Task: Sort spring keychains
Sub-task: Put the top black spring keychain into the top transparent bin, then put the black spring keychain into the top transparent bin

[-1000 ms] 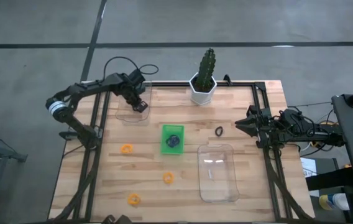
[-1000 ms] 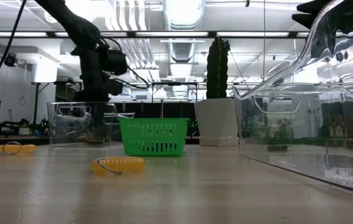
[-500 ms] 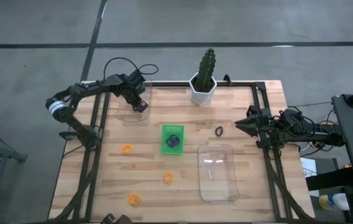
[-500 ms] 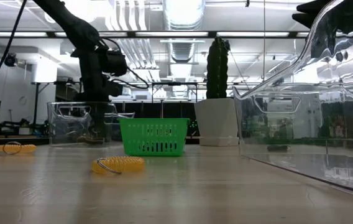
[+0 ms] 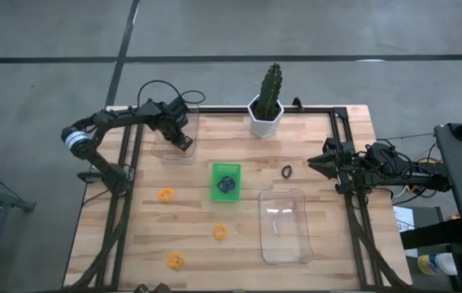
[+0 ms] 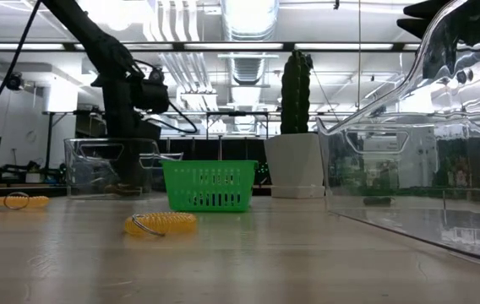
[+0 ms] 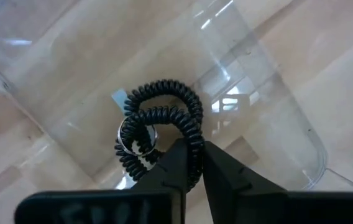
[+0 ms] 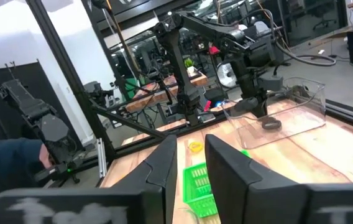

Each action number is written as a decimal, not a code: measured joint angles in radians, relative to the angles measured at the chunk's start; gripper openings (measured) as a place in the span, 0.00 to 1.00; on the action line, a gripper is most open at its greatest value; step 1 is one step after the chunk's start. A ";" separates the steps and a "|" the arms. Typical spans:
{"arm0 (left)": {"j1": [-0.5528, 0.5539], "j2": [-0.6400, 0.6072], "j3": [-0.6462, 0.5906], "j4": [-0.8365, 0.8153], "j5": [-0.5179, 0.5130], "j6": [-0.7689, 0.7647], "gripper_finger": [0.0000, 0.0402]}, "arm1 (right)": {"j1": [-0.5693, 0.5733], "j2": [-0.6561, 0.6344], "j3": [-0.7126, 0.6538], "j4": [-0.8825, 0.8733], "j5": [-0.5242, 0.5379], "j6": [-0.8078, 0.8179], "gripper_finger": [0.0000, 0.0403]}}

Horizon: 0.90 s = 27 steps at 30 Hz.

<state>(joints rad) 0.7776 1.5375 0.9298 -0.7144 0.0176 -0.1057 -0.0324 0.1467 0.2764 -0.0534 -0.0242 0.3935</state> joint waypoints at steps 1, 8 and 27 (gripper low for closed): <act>0.000 0.000 0.000 0.000 0.000 -0.005 0.10 | 0.000 0.000 0.000 0.000 0.000 0.000 0.18; 0.000 0.000 0.011 0.001 0.011 -0.012 0.20 | 0.000 0.000 0.000 0.000 0.000 0.000 0.17; -0.007 -0.029 0.329 -0.321 0.036 -0.004 0.30 | 0.000 0.000 0.000 0.072 0.001 0.022 0.18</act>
<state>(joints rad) 0.7701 1.5081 1.2586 -1.0354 0.0540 -0.1098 -0.0326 0.1463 0.2767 0.0185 -0.0231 0.4150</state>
